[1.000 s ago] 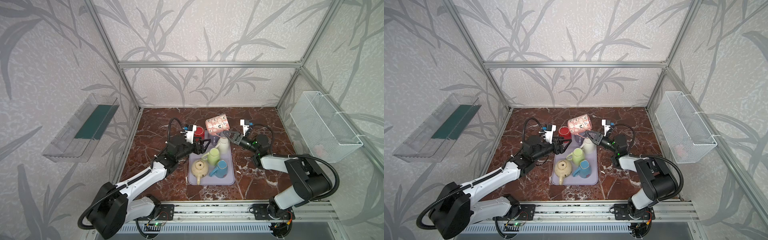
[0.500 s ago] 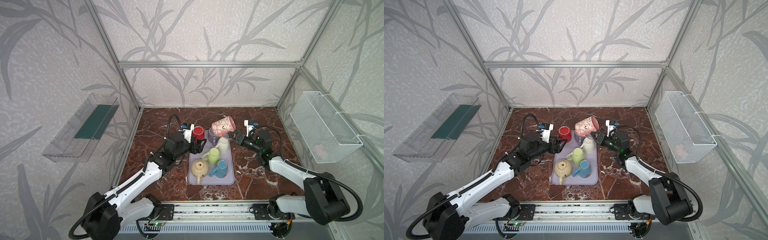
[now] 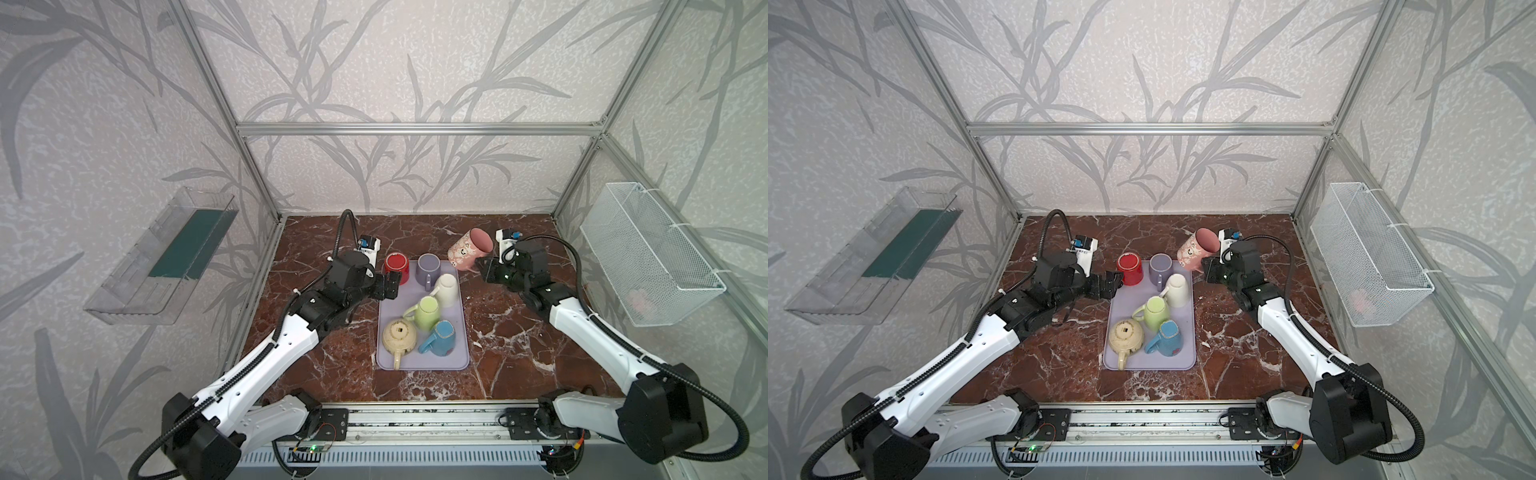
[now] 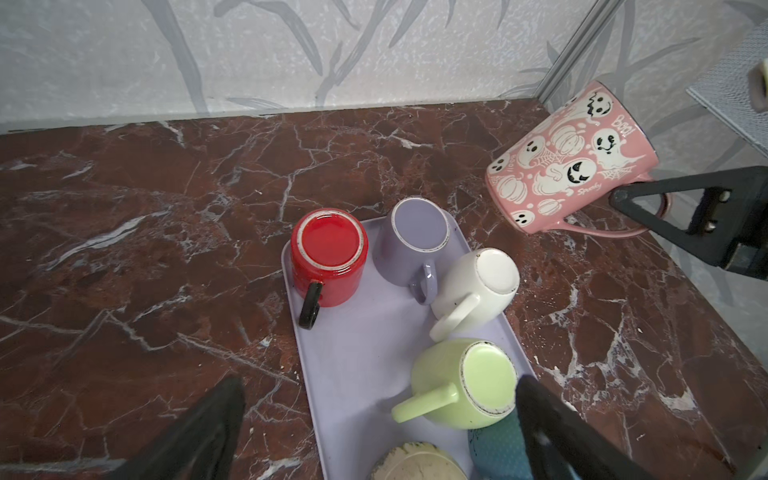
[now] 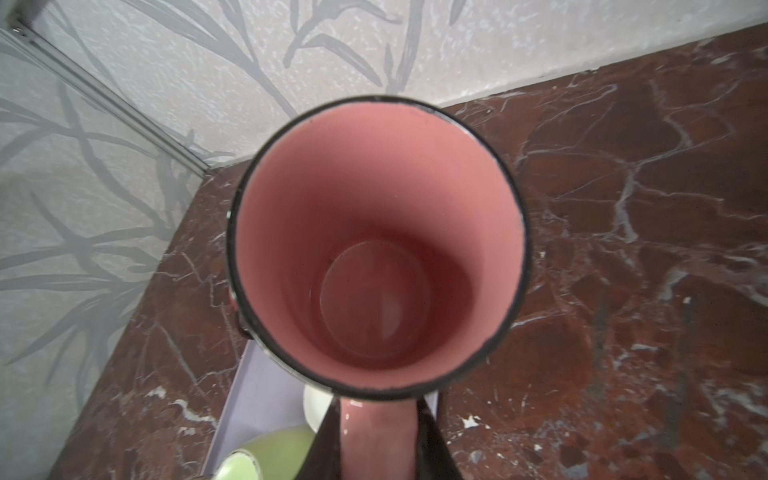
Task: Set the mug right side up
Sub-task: 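Carry the upright pink mug with the right gripper beyond the tray and set it down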
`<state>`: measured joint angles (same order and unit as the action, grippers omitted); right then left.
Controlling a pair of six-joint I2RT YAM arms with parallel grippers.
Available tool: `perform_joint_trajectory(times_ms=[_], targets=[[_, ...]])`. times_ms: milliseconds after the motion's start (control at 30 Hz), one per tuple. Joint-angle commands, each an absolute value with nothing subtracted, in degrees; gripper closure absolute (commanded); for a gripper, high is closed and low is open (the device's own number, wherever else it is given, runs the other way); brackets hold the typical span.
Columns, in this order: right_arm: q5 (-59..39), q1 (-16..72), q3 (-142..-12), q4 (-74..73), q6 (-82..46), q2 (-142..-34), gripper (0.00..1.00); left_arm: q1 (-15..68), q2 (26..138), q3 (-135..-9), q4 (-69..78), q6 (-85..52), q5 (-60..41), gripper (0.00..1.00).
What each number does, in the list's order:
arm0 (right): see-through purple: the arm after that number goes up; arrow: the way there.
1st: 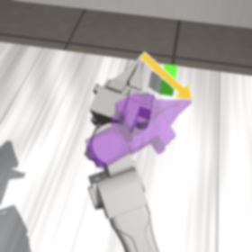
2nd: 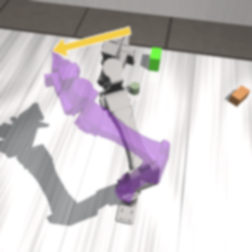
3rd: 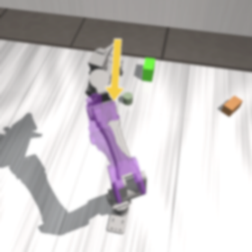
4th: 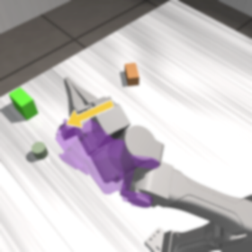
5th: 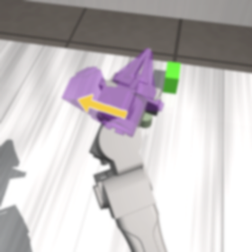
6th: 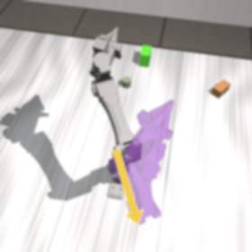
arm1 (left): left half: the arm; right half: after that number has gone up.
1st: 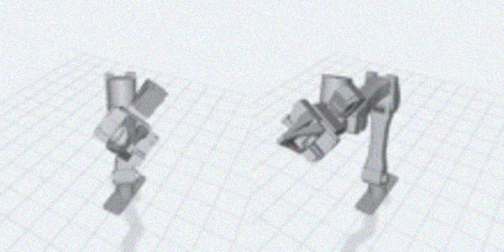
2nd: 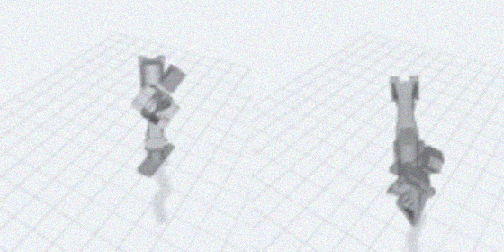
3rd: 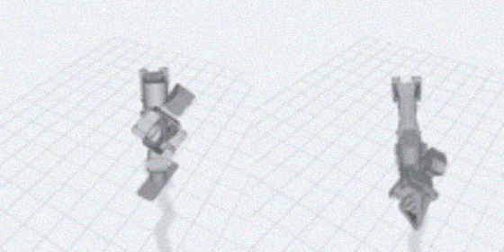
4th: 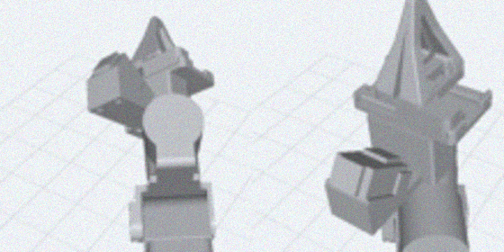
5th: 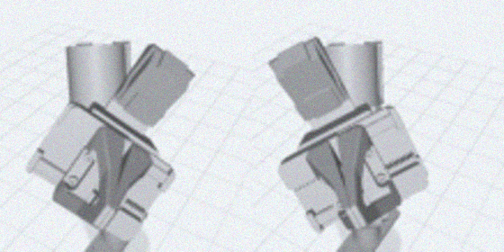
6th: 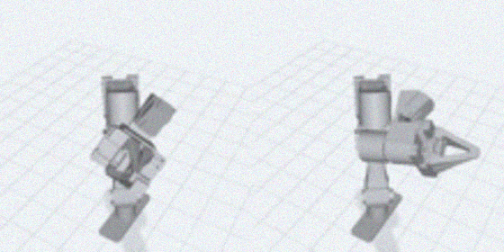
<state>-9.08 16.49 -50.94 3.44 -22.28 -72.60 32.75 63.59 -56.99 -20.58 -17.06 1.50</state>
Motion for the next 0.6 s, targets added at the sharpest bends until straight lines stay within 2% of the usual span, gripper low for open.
perform_joint_trajectory(times_ms=[0, 167, 567], targets=[[-1.5, 15.8, -55.7, 1.2, -16.0, -73.8, 1.00, 32.2, 64.8, -59.4, -26.1, -15.6, 5.3, 0.01], [2.9, 14.4, -57.5, -0.7, -12.6, -78.5, 1.00, 31.6, 66.4, -59.6, -26.3, -15.0, 5.6, 0.01], [3.4, 7.2, -64.0, -5.9, -8.6, -92.1, 1.00, 30.7, 70.8, -58.8, -24.9, -12.6, 4.3, 0.01]])
